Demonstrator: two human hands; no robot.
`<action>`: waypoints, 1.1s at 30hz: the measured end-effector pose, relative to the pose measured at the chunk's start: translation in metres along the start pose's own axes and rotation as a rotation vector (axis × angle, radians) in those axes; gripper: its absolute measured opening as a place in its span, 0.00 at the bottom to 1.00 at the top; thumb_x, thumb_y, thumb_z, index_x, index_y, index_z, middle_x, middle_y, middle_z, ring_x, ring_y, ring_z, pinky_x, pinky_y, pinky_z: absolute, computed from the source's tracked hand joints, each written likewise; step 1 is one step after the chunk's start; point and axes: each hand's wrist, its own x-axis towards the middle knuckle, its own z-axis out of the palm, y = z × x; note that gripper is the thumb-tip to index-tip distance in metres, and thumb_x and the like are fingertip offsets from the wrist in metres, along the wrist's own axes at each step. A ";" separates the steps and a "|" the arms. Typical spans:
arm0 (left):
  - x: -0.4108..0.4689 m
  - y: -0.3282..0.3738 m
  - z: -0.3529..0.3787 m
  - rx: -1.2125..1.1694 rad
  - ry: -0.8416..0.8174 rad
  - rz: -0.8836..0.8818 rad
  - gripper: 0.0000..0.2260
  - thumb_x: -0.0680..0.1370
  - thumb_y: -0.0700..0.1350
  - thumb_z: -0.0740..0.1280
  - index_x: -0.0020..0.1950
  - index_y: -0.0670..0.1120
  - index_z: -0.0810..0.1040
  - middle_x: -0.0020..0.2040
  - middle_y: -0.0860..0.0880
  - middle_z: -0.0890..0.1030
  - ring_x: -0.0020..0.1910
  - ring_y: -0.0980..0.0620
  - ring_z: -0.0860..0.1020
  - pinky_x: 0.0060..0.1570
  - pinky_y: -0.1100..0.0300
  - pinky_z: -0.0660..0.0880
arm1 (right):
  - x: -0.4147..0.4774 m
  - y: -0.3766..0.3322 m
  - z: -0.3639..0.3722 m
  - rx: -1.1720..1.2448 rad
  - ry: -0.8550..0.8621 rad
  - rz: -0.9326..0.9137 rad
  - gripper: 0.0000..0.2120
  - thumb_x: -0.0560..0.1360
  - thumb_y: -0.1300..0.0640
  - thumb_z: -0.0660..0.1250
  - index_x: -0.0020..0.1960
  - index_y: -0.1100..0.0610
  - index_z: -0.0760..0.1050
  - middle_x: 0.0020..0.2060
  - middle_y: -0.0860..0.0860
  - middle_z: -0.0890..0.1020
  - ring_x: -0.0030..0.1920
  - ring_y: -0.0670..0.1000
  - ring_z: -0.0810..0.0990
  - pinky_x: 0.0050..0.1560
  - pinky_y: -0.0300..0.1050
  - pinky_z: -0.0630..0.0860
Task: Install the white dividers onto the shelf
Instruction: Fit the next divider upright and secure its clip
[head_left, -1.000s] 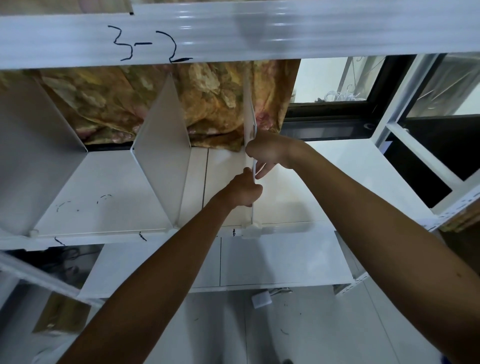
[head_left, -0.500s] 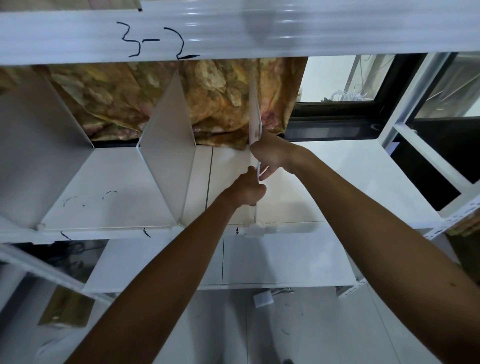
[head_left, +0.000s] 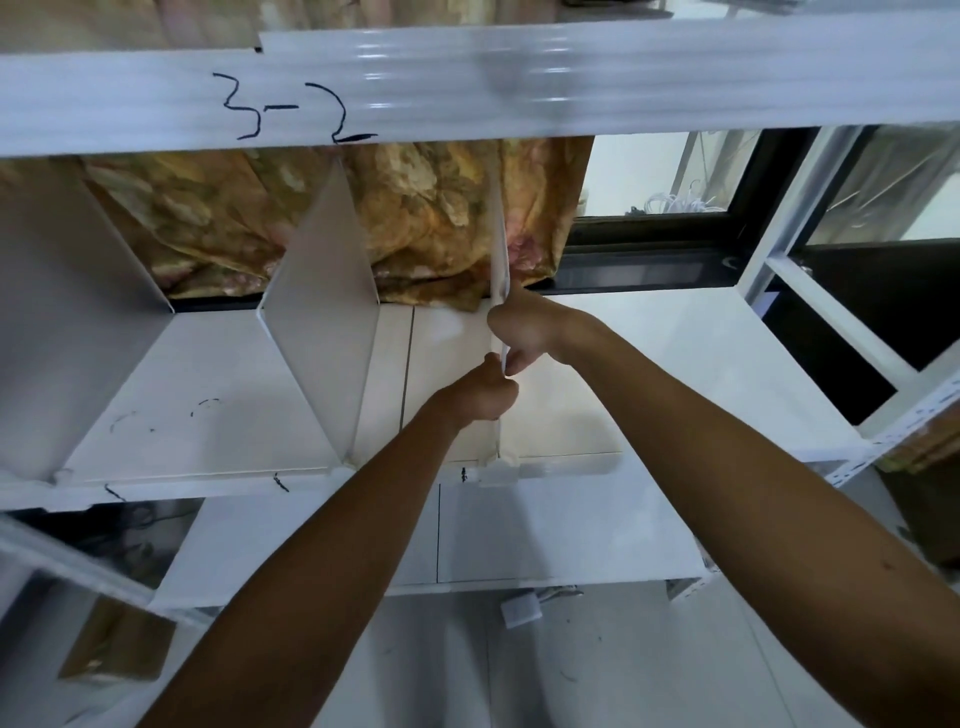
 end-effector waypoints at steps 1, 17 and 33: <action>0.000 -0.001 0.000 -0.008 0.003 -0.003 0.33 0.66 0.45 0.55 0.72 0.40 0.60 0.59 0.31 0.72 0.44 0.46 0.75 0.43 0.53 0.73 | 0.000 -0.001 -0.001 -0.001 -0.004 -0.003 0.10 0.78 0.66 0.59 0.58 0.60 0.65 0.54 0.61 0.75 0.60 0.66 0.79 0.54 0.59 0.82; -0.015 0.001 0.004 0.004 0.021 -0.021 0.31 0.67 0.45 0.55 0.72 0.49 0.65 0.54 0.44 0.78 0.52 0.47 0.80 0.55 0.47 0.81 | -0.014 -0.009 0.000 -0.039 -0.064 0.038 0.26 0.81 0.57 0.59 0.77 0.57 0.58 0.65 0.63 0.73 0.43 0.64 0.85 0.41 0.55 0.85; -0.014 0.003 0.005 -0.013 0.072 -0.027 0.28 0.68 0.47 0.55 0.69 0.49 0.67 0.57 0.44 0.78 0.53 0.46 0.80 0.51 0.47 0.83 | -0.011 -0.013 -0.001 -0.033 -0.052 0.101 0.26 0.80 0.63 0.61 0.75 0.60 0.58 0.62 0.65 0.76 0.52 0.66 0.83 0.52 0.58 0.83</action>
